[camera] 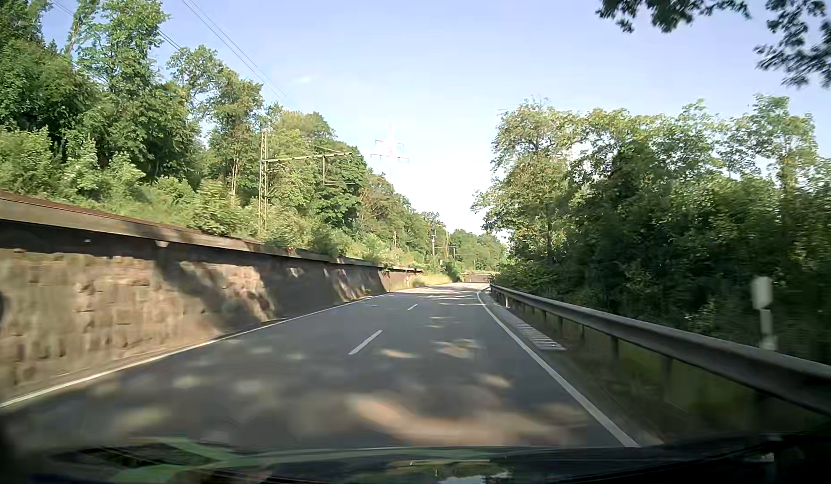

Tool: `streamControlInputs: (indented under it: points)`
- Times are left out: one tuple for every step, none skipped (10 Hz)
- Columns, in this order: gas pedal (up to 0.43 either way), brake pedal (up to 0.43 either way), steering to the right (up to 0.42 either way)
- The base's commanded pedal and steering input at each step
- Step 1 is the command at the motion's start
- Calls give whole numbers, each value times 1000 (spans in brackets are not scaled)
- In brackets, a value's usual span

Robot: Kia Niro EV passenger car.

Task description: Follow the waypoints while adhering to traffic rules and regulations

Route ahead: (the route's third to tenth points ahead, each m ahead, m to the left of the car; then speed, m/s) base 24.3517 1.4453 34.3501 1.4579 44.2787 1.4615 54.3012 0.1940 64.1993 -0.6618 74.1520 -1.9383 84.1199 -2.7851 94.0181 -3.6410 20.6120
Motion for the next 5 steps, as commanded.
streamControlInputs:
  points:
    - [209, 0, 4]
    - [209, 0, 4]
    - [209, 0, 4]
    - [220, 0, 4]
    - [220, 0, 5]
